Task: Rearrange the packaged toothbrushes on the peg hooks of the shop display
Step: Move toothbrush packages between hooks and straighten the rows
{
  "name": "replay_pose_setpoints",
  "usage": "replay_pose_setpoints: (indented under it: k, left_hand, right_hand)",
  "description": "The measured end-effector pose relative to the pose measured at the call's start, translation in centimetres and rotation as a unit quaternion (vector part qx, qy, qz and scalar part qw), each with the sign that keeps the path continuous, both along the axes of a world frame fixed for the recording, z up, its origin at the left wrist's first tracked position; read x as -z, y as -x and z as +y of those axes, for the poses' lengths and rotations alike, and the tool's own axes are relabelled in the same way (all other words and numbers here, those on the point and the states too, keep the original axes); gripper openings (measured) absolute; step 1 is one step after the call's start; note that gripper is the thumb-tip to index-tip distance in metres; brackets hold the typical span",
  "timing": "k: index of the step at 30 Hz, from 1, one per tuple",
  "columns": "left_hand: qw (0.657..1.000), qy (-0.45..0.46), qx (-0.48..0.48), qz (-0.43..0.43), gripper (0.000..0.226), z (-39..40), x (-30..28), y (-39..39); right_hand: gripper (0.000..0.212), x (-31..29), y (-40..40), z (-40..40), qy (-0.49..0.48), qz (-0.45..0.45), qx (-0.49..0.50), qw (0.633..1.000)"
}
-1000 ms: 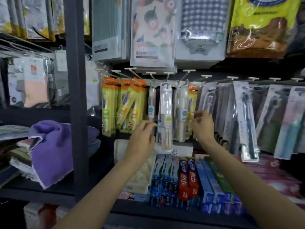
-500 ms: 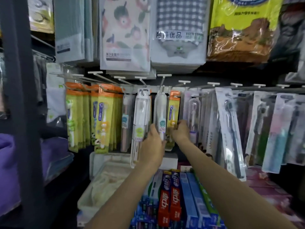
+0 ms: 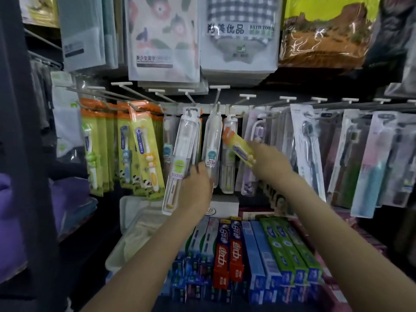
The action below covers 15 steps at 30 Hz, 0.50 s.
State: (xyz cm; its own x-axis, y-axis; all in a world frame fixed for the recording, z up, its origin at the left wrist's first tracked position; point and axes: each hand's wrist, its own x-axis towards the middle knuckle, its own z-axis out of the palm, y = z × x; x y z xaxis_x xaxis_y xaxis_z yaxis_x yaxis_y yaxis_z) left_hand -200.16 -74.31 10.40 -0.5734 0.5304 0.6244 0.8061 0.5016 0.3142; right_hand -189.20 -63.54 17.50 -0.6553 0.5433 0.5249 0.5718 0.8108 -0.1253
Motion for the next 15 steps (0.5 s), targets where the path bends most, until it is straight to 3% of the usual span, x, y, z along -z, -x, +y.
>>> replay_pose_setpoints:
  k: [2, 4, 8, 11, 15]
  left_hand:
    - [1.0, -0.002, 0.003, -0.003, 0.038, 0.0, 0.1, -0.1]
    - [1.0, -0.01, 0.015, -0.013, 0.036, 0.0, 0.2, -0.1]
    - [0.997, -0.026, 0.058, -0.04, 0.045, -0.6, 0.0, -0.8]
    - [0.994, -0.05, 0.094, -0.01, 0.056, -2.3, 0.2, -1.5]
    - [0.986, -0.092, 0.135, 0.044, 0.046, -5.9, 0.8, -1.1]
  right_hand:
    - [0.035, -0.8, -1.1, -0.2, -0.007, -0.104, 0.015, 0.994]
    - [0.042, -1.3, -2.4, -0.7, 0.012, -0.124, 0.017, 0.992]
    - [0.055, -1.7, -4.9, -2.7, 0.156, -0.022, -0.079, 0.984]
    - [0.039, -0.3, -5.6, -3.9, 0.226, 0.006, -0.149, 0.963]
    - [0.028, 1.9, -4.5, -5.6, 0.267, 0.034, -0.227, 0.936]
